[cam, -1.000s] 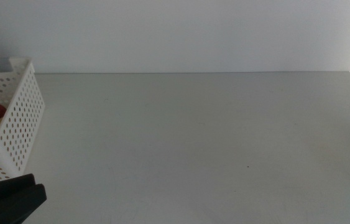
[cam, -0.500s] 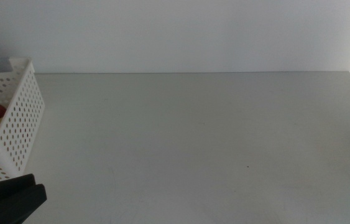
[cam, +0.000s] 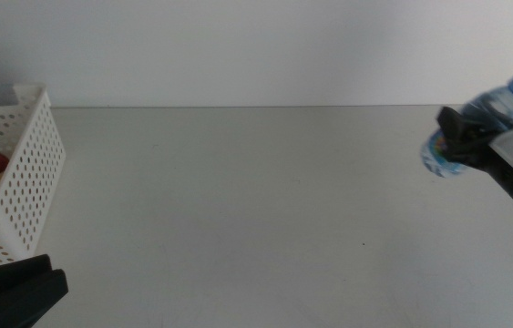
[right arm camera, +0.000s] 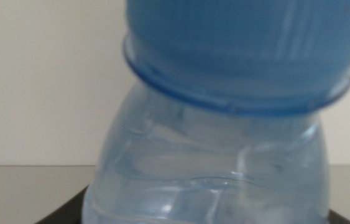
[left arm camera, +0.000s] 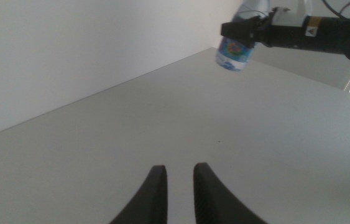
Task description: Use arms to grab the bottles and put them into the dustbin to the left of the table.
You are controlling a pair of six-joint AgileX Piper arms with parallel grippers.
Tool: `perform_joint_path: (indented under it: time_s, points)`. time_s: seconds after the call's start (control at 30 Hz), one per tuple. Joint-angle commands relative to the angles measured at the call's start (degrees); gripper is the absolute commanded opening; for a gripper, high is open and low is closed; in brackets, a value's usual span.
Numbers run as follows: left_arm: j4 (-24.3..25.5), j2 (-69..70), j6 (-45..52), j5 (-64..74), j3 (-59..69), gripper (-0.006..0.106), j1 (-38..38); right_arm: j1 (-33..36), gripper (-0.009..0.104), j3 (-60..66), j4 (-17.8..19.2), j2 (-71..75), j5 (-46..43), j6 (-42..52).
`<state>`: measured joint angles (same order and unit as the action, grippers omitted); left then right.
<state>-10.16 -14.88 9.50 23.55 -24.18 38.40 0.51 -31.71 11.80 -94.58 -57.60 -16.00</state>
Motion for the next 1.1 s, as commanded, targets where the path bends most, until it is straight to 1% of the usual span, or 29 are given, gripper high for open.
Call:
perform_joint_path:
  time_s: [0.0,0.03,0.1,0.13,0.2,0.23,0.3,0.37,0.43,0.7,0.77,0.9,1.07]
  points:
    - [-0.4,-0.6,-0.5,-4.7,-1.7,0.018,0.4,4.8,-0.001,-7.9,9.0,2.7,0.5,-6.3]
    - [-0.4,-0.6,-0.5,-4.7,-1.7,0.018,0.4,6.6,-0.001,-10.6,11.8,2.4,3.9,-8.9]
    - [-0.4,-0.6,-0.5,-4.8,-1.7,0.018,0.4,11.1,-0.001,-17.6,18.9,1.5,12.2,-13.3]
    - [-0.4,-0.6,-0.5,-4.8,-1.7,0.018,0.4,13.2,-0.001,-20.9,21.6,0.6,15.8,-14.6]
    - [-0.4,-0.6,-0.5,-4.7,-1.7,0.018,0.4,17.0,-0.001,-26.9,27.6,-1.8,20.3,-17.5]
    - [-0.4,-0.6,-0.5,-4.7,-1.7,0.018,0.4,18.2,-0.001,-29.0,29.9,-3.0,21.2,-18.6]
    - [-0.4,-0.6,-0.5,-4.7,-1.7,0.018,0.4,20.6,-0.001,-33.7,33.4,-6.3,21.5,-21.5]
    - [-0.4,-0.6,-0.5,-4.7,-1.7,0.018,0.4,22.3,-0.001,-37.6,34.9,-9.6,21.5,-23.8]
    - [-0.4,-0.6,-0.5,-4.7,-1.7,0.018,0.4,24.3,-0.001,-41.3,35.2,-13.5,22.0,-25.3]
    - [-0.4,-0.6,-0.5,-4.8,-1.7,0.018,0.4,31.1,-0.001,-50.0,34.1,-23.9,22.2,-23.9]
    - [-0.4,-0.6,-0.5,-4.8,-1.7,0.018,0.4,32.2,-0.001,-50.7,33.8,-25.5,22.2,-22.6]
    - [-0.4,-0.6,-0.5,-4.8,-1.7,0.018,0.4,33.4,-0.001,-50.7,30.2,-28.6,22.1,-18.6]
    - [-0.4,-0.6,-0.5,-4.7,-1.7,0.018,0.4,34.2,0.001,-50.7,29.9,-30.1,22.4,-15.2]
